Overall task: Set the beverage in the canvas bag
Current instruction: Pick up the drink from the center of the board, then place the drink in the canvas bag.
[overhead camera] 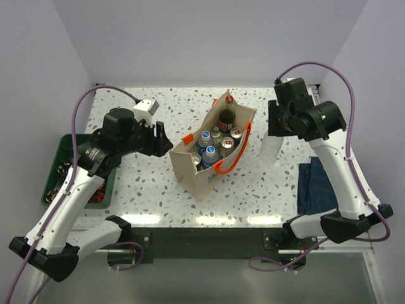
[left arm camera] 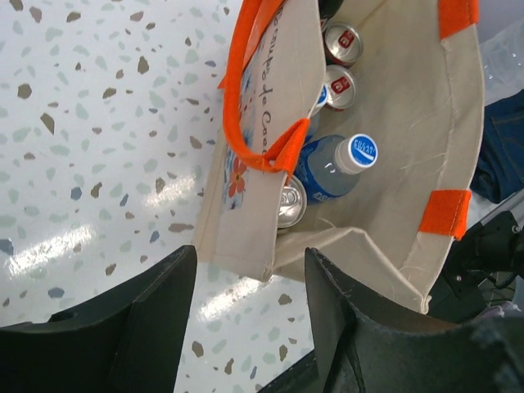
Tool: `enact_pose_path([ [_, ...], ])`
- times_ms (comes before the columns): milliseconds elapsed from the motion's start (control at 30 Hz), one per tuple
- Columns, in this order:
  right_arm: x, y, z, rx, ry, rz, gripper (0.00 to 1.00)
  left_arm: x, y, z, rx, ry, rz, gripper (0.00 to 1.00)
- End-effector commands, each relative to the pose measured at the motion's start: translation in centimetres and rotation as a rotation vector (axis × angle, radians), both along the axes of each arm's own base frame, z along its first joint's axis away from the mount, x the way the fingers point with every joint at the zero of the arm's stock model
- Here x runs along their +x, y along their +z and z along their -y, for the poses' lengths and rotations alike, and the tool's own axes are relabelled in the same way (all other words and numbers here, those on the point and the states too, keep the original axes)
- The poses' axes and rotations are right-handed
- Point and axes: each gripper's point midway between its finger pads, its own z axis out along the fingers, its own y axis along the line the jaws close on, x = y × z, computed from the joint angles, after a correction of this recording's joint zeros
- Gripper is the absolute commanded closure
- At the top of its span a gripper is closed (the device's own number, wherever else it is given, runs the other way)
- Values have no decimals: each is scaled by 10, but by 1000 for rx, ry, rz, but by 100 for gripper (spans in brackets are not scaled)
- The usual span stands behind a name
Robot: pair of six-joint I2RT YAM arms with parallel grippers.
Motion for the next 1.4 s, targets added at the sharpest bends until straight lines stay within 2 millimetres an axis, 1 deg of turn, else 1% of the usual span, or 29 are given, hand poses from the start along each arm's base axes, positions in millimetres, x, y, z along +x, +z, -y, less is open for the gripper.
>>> enact_pose_path([
  [0, -2, 35, 0, 8, -13, 141, 100, -16, -1, -15, 31, 83, -82, 40],
  [100, -5, 42, 0, 13, 2, 165, 100, -20, 10, -14, -6, 92, -86, 40],
  [167, -9, 49, 1, 25, 11, 180, 100, -20, 10, -13, -12, 107, -103, 41],
  [200, -13, 49, 0, 27, 22, 169, 100, -20, 11, -12, -21, 106, -108, 41],
  [333, -21, 60, -1, 60, 46, 189, 100, -18, 6, -3, -37, 69, -91, 41],
  [367, -24, 66, -1, 72, 50, 206, 100, -17, 5, -1, -36, 57, -93, 41],
  [433, -29, 71, 0, 80, 57, 206, 100, -15, 3, 7, -41, 16, -81, 41],
  [467, -30, 79, -1, 93, 62, 221, 100, -12, 1, 9, -38, 12, -84, 41],
  [533, -34, 82, 3, 82, 51, 207, 100, -8, 2, 10, -25, 10, -69, 41],
  [567, -36, 92, 5, 88, 46, 229, 100, -5, -2, 10, -14, 11, -75, 41],
  [600, -36, 91, 4, 83, 45, 216, 100, -3, -3, 11, -5, 10, -73, 41],
  [767, -36, 106, 1, 116, 58, 254, 100, 9, -13, 10, 42, 38, -68, 41],
  [1000, -34, 120, -9, 162, 97, 286, 100, 18, -23, 20, 46, 17, -63, 49],
  [1033, -35, 125, -11, 177, 104, 297, 100, 18, -25, 23, 48, 7, -68, 52],
  [1100, -35, 129, -13, 193, 113, 307, 100, 19, -25, 26, 49, -3, -64, 55],
  [1200, -35, 136, -20, 234, 132, 326, 100, 18, -24, 29, 51, -18, -59, 60],
  [1367, -35, 144, -36, 304, 187, 345, 100, 15, -25, 32, 56, -42, -60, 66],
])
